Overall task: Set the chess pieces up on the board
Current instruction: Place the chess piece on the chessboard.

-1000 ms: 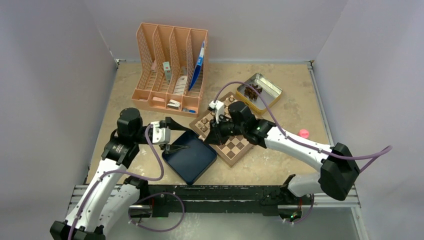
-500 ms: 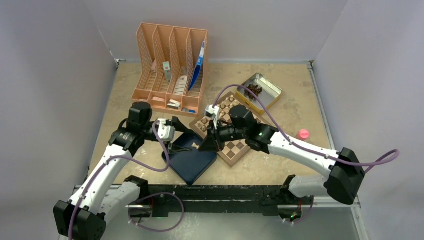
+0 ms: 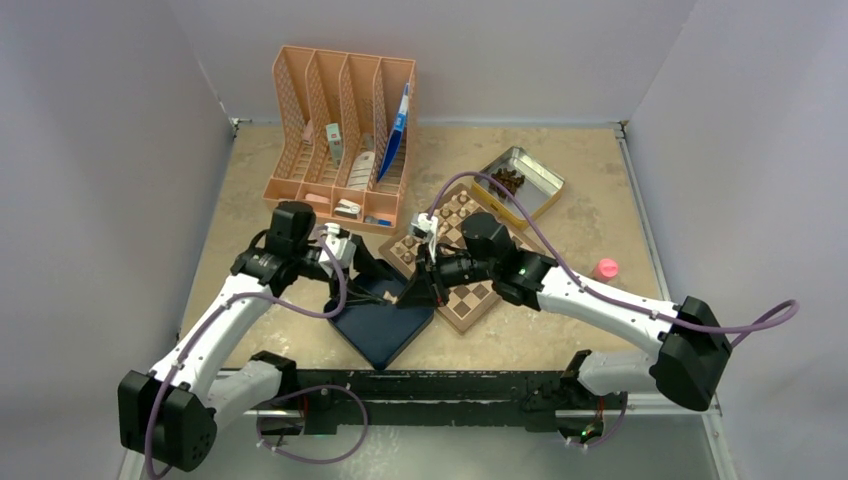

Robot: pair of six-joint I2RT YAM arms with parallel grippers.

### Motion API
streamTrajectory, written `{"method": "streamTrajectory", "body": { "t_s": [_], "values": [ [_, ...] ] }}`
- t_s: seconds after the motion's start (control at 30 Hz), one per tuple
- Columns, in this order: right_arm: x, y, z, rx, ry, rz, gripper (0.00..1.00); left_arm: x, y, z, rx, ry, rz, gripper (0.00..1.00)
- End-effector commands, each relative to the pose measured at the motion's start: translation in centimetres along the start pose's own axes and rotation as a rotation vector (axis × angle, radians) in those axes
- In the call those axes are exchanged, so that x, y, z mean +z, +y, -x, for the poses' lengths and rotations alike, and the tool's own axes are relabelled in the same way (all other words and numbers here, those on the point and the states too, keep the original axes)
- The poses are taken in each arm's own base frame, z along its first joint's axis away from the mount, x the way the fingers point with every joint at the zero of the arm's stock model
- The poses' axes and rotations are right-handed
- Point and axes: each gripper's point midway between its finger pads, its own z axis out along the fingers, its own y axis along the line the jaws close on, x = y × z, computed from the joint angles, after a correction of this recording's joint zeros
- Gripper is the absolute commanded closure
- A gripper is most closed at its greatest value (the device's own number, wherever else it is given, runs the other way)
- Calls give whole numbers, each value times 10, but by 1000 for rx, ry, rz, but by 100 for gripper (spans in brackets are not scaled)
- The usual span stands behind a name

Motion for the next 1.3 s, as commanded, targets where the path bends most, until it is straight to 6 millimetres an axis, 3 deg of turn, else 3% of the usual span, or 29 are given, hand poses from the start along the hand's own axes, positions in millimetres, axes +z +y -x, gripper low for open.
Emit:
{"method": "streamTrajectory", "body": {
  "t_s": [0.0,0.43,0.57,0.7,0.8,0.9,1.0,1.13,1.27],
  "values": [
    [-4,20,21,-58,-67,66,86,2,-9,18,14,-58,-70,53],
    [-4,11,30,-27,-93,-1,86,2,-20,37,39,-121,-139,99],
    [-10,18,45,-45,-160,-2,83,0,-24,45,48,-124,-141,100],
    [-7,16,44,-52,-139,2,79,-2,-23,52,75,-108,-94,100],
    [-7,15,46,-49,-145,-9,70,-2,-21,55,74,-102,-77,100],
    [-17,18,63,-42,-235,-41,58,-2,-20,58,59,-103,-71,100],
    [-35,33,86,-17,-400,-28,49,-3,-17,65,77,-112,-37,100],
    [-60,59,109,63,-591,66,45,-5,-9,78,81,-145,66,100],
    [-71,79,114,136,-678,203,42,-9,1,93,77,-221,185,100]
  ]
}}
